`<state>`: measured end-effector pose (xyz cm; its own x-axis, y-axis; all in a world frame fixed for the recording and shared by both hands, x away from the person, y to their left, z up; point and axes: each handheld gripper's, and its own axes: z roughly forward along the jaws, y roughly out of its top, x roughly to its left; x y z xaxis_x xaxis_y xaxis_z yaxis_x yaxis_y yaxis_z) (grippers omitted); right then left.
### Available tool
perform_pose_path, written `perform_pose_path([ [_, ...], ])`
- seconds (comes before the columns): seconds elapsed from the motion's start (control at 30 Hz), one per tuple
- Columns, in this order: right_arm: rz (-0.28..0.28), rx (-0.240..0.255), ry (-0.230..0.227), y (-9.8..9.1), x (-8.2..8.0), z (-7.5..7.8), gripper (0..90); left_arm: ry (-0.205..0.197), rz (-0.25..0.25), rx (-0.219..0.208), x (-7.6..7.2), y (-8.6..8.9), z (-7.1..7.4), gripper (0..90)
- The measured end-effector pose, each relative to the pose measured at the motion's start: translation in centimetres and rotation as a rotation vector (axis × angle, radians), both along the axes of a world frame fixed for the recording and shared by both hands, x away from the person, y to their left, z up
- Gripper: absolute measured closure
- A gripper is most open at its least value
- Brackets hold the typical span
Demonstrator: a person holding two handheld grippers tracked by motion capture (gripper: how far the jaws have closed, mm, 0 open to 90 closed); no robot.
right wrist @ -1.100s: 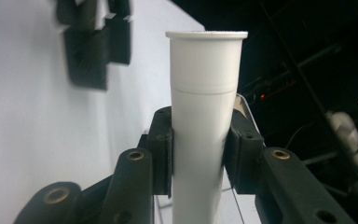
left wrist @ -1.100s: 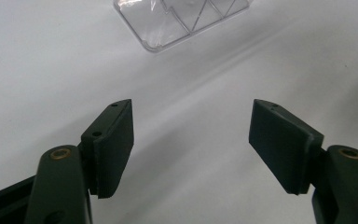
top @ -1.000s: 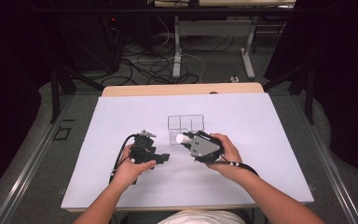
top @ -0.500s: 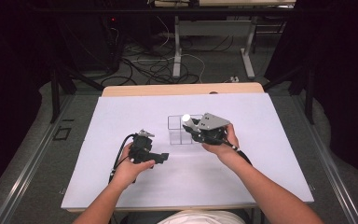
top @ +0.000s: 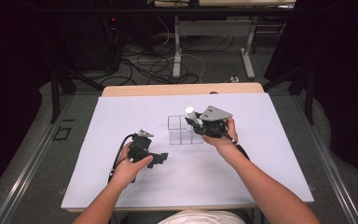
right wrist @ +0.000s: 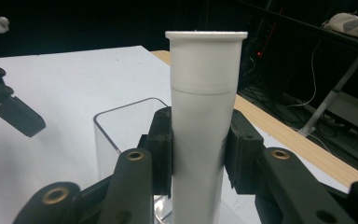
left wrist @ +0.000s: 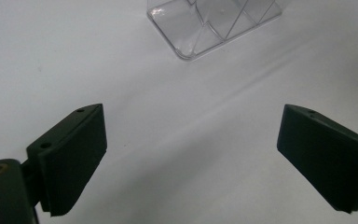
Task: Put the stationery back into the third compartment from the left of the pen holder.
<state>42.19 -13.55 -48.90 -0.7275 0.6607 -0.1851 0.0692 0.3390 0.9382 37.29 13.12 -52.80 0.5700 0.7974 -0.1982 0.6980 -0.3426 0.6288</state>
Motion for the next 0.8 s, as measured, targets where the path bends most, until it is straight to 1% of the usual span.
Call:
perform_pose_path([
  [0.03, -0.002, 0.003, 0.0, 0.0, 0.3, -0.2, 66.6, -0.006, -0.007, 0.008, 0.0, 0.0, 0.0, 4.8],
  [0.17, -0.003, -0.007, 0.006, 0.0, 0.5, -0.4, 66.7, -0.015, -0.006, 0.001, 0.0, 0.1, -0.1, 2.6],
  [0.23, -0.006, -0.005, 0.013, 0.1, 0.6, -0.6, 66.6, -0.025, -0.004, 0.009, 0.1, 0.2, -0.1, 2.4],
  [0.3, -0.008, -0.012, 0.023, 0.1, 0.7, -0.7, 66.6, -0.026, 0.005, -0.003, 0.1, 0.2, -0.1, 2.3],
  [0.33, -0.01, -0.015, 0.021, 0.1, 0.8, -0.7, 66.6, -0.032, 0.002, 0.003, 0.1, 0.3, -0.1, 2.4],
  [0.37, -0.006, -0.015, 0.018, 0.1, 0.9, -0.8, 66.6, -0.031, 0.008, -0.002, 0.1, 0.3, 0.0, 2.4],
  [0.4, -0.012, -0.009, 0.017, 0.1, 0.9, -0.9, 66.6, -0.038, 0.004, 0.003, 0.1, 0.4, 0.0, 2.4],
  [0.5, -0.015, -0.017, 0.026, 0.1, 1.0, -1.0, 66.6, -0.048, 0.009, 0.012, 0.1, 0.4, 0.0, 2.4],
  [0.53, -0.017, -0.014, 0.032, 0.1, 1.0, -1.0, 66.6, -0.044, 0.013, 0.011, 0.1, 0.4, 0.0, 2.4],
  [0.6, -0.021, -0.013, 0.039, 0.1, 1.0, -1.1, 66.2, -0.049, 0.012, 0.01, 0.1, 0.4, -0.1, 2.4],
  [0.63, -0.021, -0.023, 0.044, 0.0, 1.1, -1.1, 66.1, -0.047, 0.01, 0.014, 0.1, 0.4, -0.1, 2.4],
  [0.67, -0.019, -0.017, 0.039, 0.1, 1.1, -1.2, 66.1, -0.046, 0.008, 0.013, 0.1, 0.4, -0.2, 2.4],
  [0.7, -0.024, -0.02, 0.053, 0.1, 1.1, -1.3, 65.9, -0.045, 0.005, 0.016, 0.1, 0.4, -0.2, 2.4],
  [0.8, -0.027, -0.019, 0.055, 0.0, 1.2, -1.4, 65.6, -0.046, 0.002, 0.019, 0.1, 0.4, -0.2, 2.4],
])
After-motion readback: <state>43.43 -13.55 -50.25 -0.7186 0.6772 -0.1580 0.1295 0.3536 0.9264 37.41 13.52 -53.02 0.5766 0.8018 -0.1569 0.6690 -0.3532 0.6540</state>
